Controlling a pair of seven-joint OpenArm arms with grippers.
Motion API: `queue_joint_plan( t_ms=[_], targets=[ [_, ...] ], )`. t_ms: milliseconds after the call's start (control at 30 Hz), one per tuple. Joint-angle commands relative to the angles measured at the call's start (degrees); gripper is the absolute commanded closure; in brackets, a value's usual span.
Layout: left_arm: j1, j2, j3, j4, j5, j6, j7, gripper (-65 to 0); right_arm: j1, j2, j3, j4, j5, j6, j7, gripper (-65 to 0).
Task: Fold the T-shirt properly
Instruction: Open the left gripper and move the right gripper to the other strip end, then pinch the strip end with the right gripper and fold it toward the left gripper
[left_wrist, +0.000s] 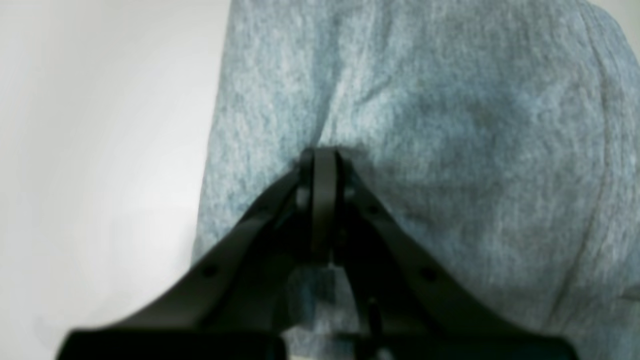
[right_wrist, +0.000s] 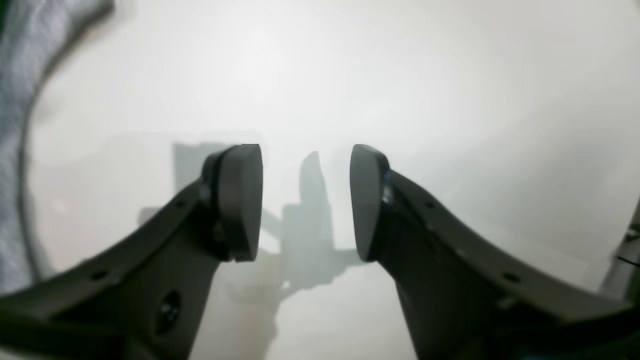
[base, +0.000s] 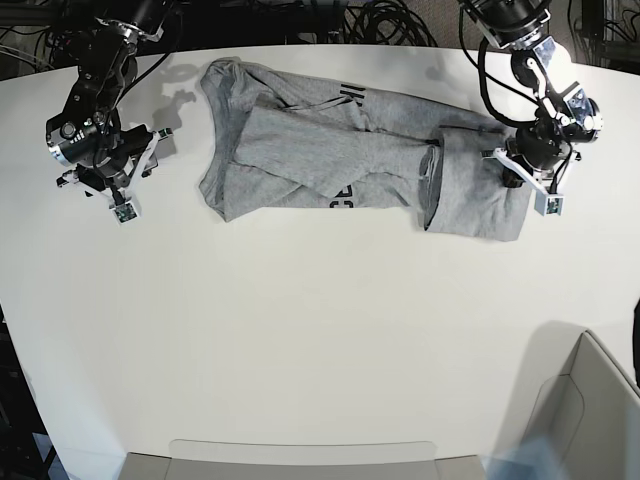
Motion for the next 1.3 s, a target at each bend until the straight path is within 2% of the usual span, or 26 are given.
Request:
queue_joint_plan(
  t_ms=[0, 133, 233, 367, 433, 533, 667, 800, 967, 1267],
  targets=[
    [-0.1, -1.1, 0.0, 2.7, 0.4, 0.1, 0.8, 0.0, 0.3, 0.2, -0.2, 2.4, 2.4, 0.6, 0.8, -28.5],
    [1.5, -1.5, 0.0, 11.6, 0.3, 0.1, 1.4, 0.0, -2.1, -2.2, -0.1, 6.0, 9.3, 0.6, 0.4, -28.5],
    [4.4, -1.5, 0.0, 17.9, 0.3, 0.1, 1.4, 0.0, -4.8, -5.2, 0.2, 8.9, 11.0, 0.6, 0.4, -28.5],
    [5.9, -1.5, 0.0, 19.0, 0.7, 0.1, 1.2, 0.0, -7.5, -9.5, 8.4, 9.9, 15.0, 0.6, 0.3, -28.5],
    [6.7, -1.5, 0.0, 19.0, 0.7, 0.1, 0.9, 0.0, -8.0, -9.7, 13.1, 8.6, 20.2, 0.6, -0.1, -28.5],
    [7.8, -1.5, 0.4, 19.0, 0.7, 0.1, 0.6, 0.0, -6.5, -8.0, 18.6, 4.7, 26.7, 0.6, -7.7, -28.5],
    [8.0, -1.5, 0.5, 19.0, 0.7, 0.1, 0.6, 0.0, -3.1, -4.5, 21.0, -5.7, 28.3, 0.6, -8.1, -28.5],
    [8.0, -1.5, 0.5, 19.0, 0.7, 0.1, 0.6, 0.0, -2.0, -2.4, 17.7, -13.9, 28.3, 0.6, -8.1, -28.5],
    [8.0, -1.5, 0.4, 19.0, 0.7, 0.1, 0.6, 0.0, -3.9, -2.6, 13.4, -15.1, 28.7, 0.6, -8.1, -28.5],
    [8.0, -1.5, 0.5, 19.0, 0.7, 0.1, 0.6, 0.0, -8.6, -2.9, 2.1, -15.1, 41.8, 0.6, -8.1, -28.5]
  ],
)
